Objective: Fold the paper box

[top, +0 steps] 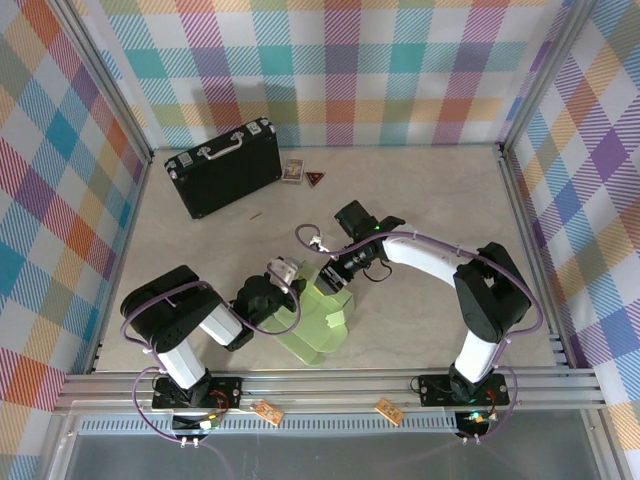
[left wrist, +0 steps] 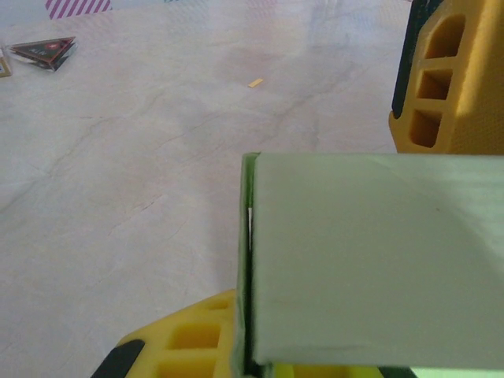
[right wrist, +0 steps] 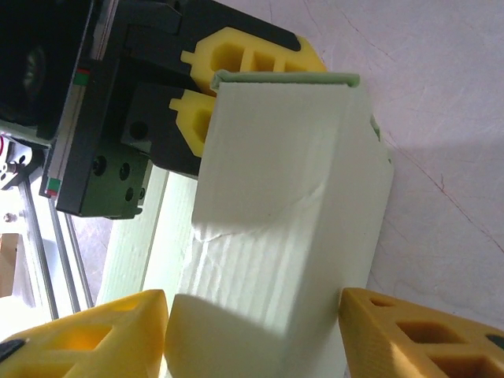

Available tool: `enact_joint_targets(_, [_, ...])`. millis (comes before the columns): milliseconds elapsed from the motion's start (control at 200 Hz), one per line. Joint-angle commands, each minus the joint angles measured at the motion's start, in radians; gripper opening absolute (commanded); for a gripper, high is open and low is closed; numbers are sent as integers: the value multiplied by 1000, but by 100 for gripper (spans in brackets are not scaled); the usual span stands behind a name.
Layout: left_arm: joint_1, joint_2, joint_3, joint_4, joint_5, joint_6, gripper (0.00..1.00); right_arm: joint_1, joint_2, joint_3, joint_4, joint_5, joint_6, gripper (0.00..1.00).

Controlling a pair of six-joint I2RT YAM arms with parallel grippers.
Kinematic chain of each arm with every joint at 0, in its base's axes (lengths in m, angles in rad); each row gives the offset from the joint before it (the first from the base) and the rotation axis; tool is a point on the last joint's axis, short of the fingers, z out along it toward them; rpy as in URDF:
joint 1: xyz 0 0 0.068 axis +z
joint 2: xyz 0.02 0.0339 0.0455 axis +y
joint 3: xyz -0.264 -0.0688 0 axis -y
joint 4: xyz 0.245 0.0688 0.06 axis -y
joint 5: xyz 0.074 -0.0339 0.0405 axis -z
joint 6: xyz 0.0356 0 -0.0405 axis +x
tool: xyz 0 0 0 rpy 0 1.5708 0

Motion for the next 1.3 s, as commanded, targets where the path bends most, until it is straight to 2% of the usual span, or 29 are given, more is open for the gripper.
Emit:
enact_joint_targets(0, [7, -76, -2, -25, -15, -60, 0, 2, -34, 3, 6, -18, 9, 61])
enact_joint_targets(160, [7, -218, 39, -312, -72, -90, 0, -9, -83, -11, 50, 4, 39, 65])
enact_joint_targets(390, [6, -374, 87, -601, -125, -142, 0, -31, -175, -44, 157, 43, 94, 75])
enact_joint_targets(535, [5, -420, 109, -730, -177, -190, 0, -37, -268, -105, 271, 77, 119, 85])
enact_joint_targets(670, [5, -441, 113, -802, -256, -223, 0, -54, -375, -218, 416, 164, 142, 89])
enact_joint_targets(845, [5, -479, 153, -922, -316, -280, 0, -63, -520, -410, 562, 258, 175, 88])
enact_joint_targets(935, [5, -482, 165, -952, -334, -291, 0, -64, -576, -562, 708, 189, 124, 85])
enact_joint_targets(1045, [5, -488, 162, -972, -370, -322, 0, -61, -604, -730, 944, 146, 188, 83])
enact_joint_targets(1185, [5, -496, 160, -969, -389, -340, 0, -38, -584, -726, 962, 147, 159, 80])
enact_joint_targets(1295, [4, -499, 204, -1040, -386, -347, 0, -32, -522, -704, 988, 152, 158, 78])
